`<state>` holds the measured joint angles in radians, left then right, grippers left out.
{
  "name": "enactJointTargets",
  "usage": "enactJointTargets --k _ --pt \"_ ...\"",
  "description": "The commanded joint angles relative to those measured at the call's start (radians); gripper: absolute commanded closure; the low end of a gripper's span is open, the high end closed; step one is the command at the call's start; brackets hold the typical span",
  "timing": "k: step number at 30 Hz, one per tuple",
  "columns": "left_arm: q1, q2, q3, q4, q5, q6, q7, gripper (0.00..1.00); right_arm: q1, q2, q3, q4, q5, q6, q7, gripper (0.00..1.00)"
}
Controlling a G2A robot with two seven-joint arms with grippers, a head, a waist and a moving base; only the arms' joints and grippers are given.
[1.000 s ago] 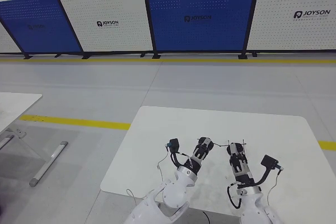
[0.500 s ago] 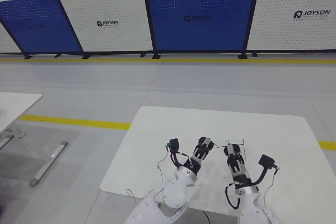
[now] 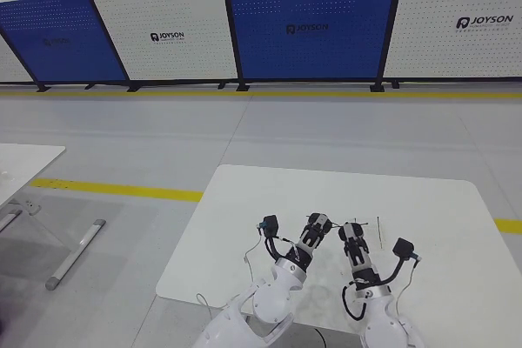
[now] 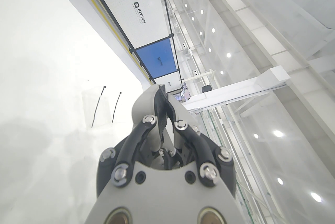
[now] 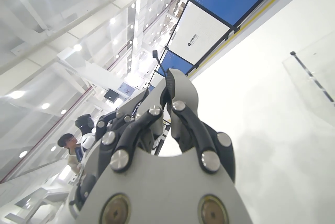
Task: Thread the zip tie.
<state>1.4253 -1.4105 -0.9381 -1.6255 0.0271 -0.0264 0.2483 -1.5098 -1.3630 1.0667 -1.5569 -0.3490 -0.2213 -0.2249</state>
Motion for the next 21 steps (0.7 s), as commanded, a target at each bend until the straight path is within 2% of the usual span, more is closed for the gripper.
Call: enactJointTargets --k 1,6,11,13,21 --pt "0.000 0.000 0.000 0.000 0.000 0.000 0.000 1.00 0.005 -0.002 -0.002 0.009 -0.002 0.003 -0.005 1.00" --pt "0.000 0.000 0.000 0.000 0.000 0.000 0.000 1.00 0.005 -0.006 0.003 0.015 -0.005 -0.010 -0.023 1.00" --pt "0.000 0.000 0.000 0.000 0.000 0.000 0.000 1.00 -0.029 -0.005 0.030 -0.014 -0.111 0.035 -0.143 1.00" --pt "0.000 0.000 0.000 0.000 0.000 0.000 0.000 1.00 -0.044 -0.004 0.039 -0.030 -0.132 0.047 -0.162 1.00" --pt "0.000 0.000 0.000 0.000 0.000 0.000 0.000 1.00 -0.098 0.000 0.064 -0.114 -0.126 0.042 -0.110 1.00"
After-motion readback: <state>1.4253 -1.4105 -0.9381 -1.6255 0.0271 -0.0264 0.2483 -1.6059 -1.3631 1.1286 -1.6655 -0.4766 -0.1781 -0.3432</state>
